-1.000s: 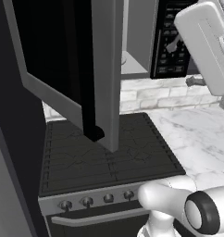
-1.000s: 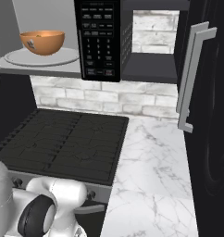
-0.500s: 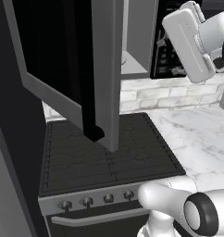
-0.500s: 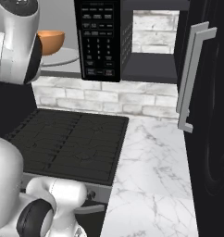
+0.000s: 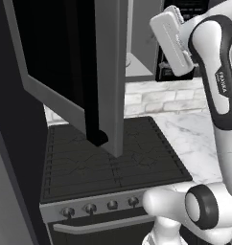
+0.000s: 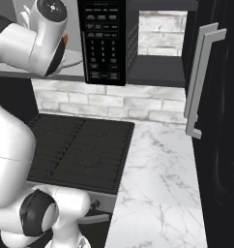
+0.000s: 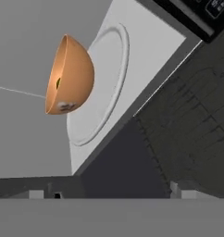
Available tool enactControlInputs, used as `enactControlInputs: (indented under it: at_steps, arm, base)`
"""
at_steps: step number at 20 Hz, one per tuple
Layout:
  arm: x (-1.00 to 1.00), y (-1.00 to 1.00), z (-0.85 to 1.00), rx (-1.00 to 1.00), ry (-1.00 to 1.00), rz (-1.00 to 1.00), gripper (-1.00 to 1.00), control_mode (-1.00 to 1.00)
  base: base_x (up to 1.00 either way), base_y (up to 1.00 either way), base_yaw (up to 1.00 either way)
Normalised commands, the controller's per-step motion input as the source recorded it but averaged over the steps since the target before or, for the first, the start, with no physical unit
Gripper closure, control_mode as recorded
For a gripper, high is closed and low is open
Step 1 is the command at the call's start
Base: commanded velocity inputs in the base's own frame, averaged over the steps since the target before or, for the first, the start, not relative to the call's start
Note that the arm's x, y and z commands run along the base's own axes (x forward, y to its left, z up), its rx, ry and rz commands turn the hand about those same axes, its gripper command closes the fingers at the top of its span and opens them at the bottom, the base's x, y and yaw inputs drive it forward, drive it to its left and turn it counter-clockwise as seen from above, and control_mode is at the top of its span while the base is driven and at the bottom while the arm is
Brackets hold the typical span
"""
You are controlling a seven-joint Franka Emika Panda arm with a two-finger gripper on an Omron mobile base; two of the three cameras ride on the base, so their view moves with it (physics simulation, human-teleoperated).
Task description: The microwave is finished heating the steak and lime. Take the bowl containing the food and place it on the dining counter.
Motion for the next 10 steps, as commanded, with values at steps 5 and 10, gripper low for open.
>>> enactControlInputs:
  at_steps: [5, 10]
  arm:
    - [0.79, 0.34, 0.00, 0.00, 0.12, -0.02, -1.00, -1.00]
    - [0.76, 0.48, 0.00, 0.00, 0.06, -0.02, -1.00, -1.00]
  base:
    - [0.00, 0.00, 0.00]
    - [0.00, 0.00, 0.00]
